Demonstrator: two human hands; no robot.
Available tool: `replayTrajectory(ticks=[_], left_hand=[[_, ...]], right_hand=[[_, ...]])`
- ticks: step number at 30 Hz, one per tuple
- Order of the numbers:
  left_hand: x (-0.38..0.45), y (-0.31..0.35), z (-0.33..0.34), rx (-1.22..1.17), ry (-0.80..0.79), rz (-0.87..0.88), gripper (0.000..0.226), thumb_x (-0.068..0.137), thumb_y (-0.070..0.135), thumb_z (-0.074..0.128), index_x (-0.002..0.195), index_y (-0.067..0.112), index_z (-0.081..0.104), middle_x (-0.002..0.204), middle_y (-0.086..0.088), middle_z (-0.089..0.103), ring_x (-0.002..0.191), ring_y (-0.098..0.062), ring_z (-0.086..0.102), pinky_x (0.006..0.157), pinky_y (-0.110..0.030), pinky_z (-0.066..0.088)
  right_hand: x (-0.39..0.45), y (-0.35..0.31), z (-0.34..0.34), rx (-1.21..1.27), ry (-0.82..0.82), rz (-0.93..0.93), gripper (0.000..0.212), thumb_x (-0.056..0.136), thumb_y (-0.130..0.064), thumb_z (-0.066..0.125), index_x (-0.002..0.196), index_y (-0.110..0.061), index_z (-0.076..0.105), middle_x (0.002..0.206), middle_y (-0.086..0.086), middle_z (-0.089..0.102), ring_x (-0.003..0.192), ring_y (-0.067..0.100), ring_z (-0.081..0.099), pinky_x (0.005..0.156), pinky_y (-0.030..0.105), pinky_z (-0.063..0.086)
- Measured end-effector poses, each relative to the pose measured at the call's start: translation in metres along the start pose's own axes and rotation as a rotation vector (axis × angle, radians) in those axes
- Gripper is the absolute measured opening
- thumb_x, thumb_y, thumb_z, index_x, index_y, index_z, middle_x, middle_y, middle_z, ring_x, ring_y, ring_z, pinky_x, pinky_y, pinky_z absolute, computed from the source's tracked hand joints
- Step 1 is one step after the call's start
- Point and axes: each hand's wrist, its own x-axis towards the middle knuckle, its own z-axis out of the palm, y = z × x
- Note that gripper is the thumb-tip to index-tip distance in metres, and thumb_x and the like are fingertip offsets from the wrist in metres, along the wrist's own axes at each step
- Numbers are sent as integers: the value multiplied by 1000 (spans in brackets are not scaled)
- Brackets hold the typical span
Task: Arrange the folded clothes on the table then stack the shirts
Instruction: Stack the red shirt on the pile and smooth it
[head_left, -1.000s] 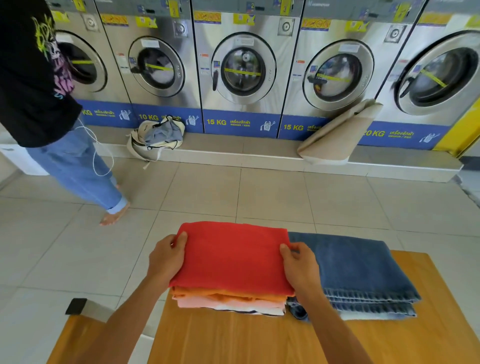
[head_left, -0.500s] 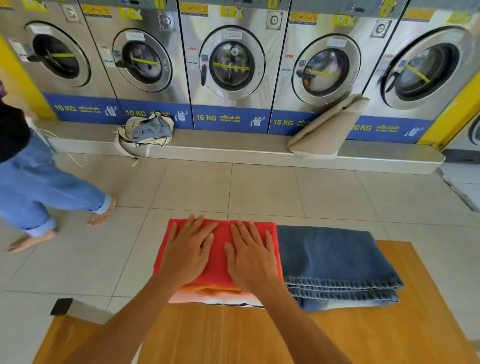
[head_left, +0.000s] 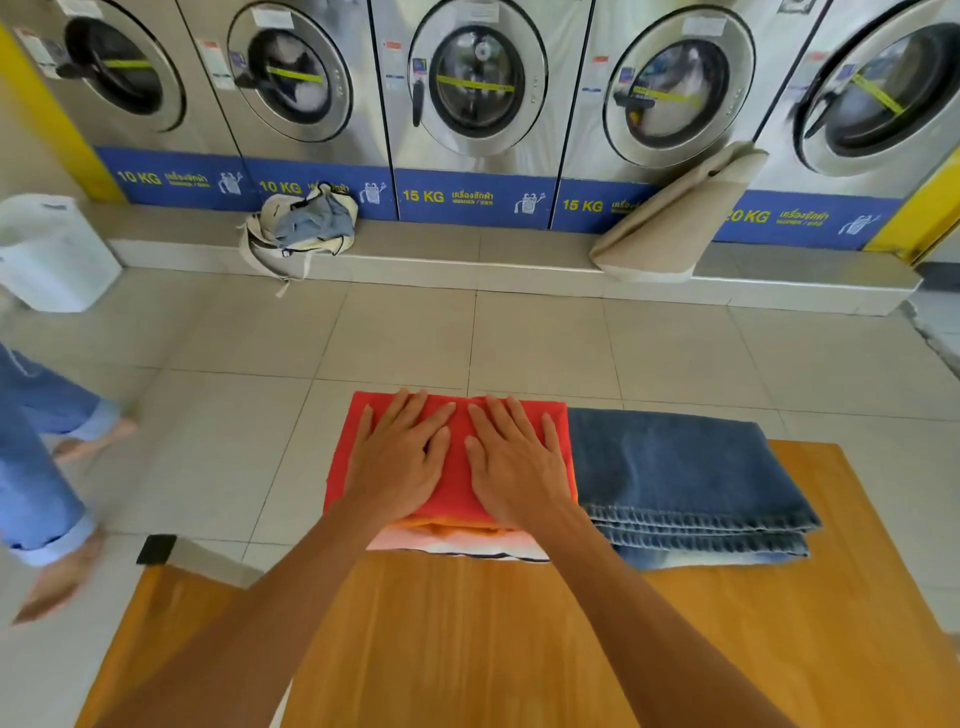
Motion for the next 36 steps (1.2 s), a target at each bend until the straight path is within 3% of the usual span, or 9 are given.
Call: replayTrajectory(ticks=[6, 13, 18, 24, 26, 29, 32, 34, 36], left_hand=[[1, -4, 0, -71, -6, -78, 54, 94, 57, 12, 146, 48, 22, 161, 8, 19, 150, -21, 9, 115, -62, 10], [-11, -3, 10, 0, 86, -58, 55, 94, 56, 12, 145, 44, 28, 154, 8, 34, 146, -22, 22, 111, -60, 24], [-18, -4, 19, 44, 129, -45, 54, 96, 53, 15, 146, 41, 29, 155, 4, 33, 146, -23, 23, 110, -60, 26], [-8, -8, 14, -74, 37, -44, 58, 92, 61, 12, 147, 45, 24, 161, 4, 18, 149, -23, 12, 115, -60, 14], [-8, -13, 5, -297, 108, -117, 54, 94, 61, 21, 145, 44, 29, 160, 2, 19, 148, -23, 16, 116, -56, 18], [-7, -19, -18, -592, 293, -398, 52, 97, 50, 37, 144, 29, 36, 151, -7, 39, 136, -29, 39, 107, -49, 37], [-2, -21, -32, -889, 51, -768, 60, 92, 54, 44, 139, 16, 41, 136, -7, 52, 120, -32, 52, 93, -42, 41], [-2, -23, -32, -962, -118, -801, 58, 91, 60, 41, 128, 16, 53, 121, -7, 61, 105, -31, 57, 88, -42, 43], [-3, -25, -30, -962, -95, -774, 51, 93, 57, 40, 123, 19, 55, 112, -5, 63, 99, -28, 59, 85, -42, 44]], right_hand=[[-2, 0, 0, 35, 14, 90, 62, 97, -58, 13, 155, -35, 16, 166, -3, 8, 153, 21, 2, 120, 59, -1], [-13, -5, 10, 30, 79, 123, 64, 94, -60, 15, 153, -37, 22, 165, 0, 17, 152, 25, 9, 118, 62, 4], [-21, -9, 18, 10, 132, 137, 63, 95, -57, 16, 153, -35, 25, 164, 1, 19, 152, 24, 11, 118, 62, 3], [-12, -2, 7, 86, 36, 93, 63, 96, -58, 19, 154, -35, 20, 165, 0, 12, 152, 23, 5, 119, 60, 1], [-12, 8, -2, 215, 119, 153, 61, 97, -56, 29, 152, -31, 27, 163, 0, 21, 151, 22, 12, 121, 54, 9], [-15, 23, -18, 438, 303, 453, 63, 96, -51, 43, 147, -14, 35, 149, 9, 42, 139, 27, 33, 111, 46, 33], [-18, 30, -17, 595, 200, 687, 70, 92, -57, 50, 139, -7, 38, 136, 14, 50, 124, 32, 48, 97, 47, 44], [-18, 32, -12, 595, 96, 694, 67, 91, -65, 42, 124, -7, 49, 120, 11, 60, 106, 30, 60, 85, 45, 52], [-16, 36, -12, 578, 70, 666, 64, 94, -66, 33, 113, -9, 55, 107, 8, 65, 93, 27, 64, 78, 43, 53]])
